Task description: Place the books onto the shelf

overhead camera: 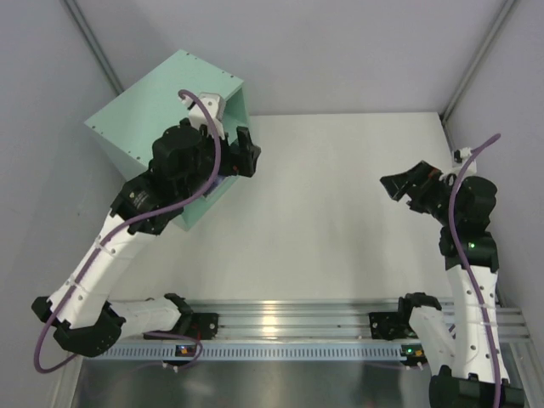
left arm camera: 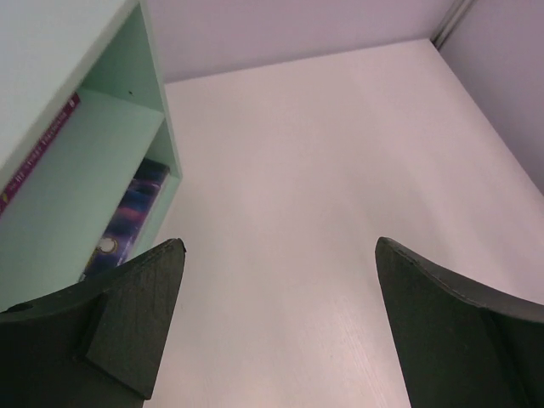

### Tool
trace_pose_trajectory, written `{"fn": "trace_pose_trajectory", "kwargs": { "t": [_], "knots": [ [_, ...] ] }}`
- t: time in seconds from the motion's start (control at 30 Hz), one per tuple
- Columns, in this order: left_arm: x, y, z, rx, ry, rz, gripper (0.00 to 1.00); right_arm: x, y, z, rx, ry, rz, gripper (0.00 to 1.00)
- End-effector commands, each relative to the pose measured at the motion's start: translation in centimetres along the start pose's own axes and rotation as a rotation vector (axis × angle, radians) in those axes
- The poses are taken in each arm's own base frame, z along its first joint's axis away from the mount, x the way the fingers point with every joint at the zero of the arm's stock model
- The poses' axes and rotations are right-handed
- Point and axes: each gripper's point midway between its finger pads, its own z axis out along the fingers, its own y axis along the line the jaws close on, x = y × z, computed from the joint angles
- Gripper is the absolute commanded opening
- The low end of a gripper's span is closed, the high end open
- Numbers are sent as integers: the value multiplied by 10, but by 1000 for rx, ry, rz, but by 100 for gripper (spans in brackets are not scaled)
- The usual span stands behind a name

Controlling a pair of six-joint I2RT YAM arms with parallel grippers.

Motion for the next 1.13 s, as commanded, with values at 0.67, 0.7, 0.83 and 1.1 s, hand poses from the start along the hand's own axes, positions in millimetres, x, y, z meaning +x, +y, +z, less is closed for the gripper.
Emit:
{"fn": "trace_pose_trajectory", "kwargs": {
  "t": [0.67, 0.7, 0.83, 1.1],
  "knots": [
    [96, -49, -22, 272, 113, -108, 98, 3, 35, -49, -54, 23, -106, 100],
    [94, -49, -24, 280, 105, -112, 98, 1, 37, -50, -58, 18, -110, 100],
    [93, -49, -26, 285, 94, -117, 98, 0, 39, -53, -64, 10, -116, 100],
    [95, -51, -27, 297, 103, -129, 98, 1, 38, -54, -60, 5, -121, 100]
  ]
}}
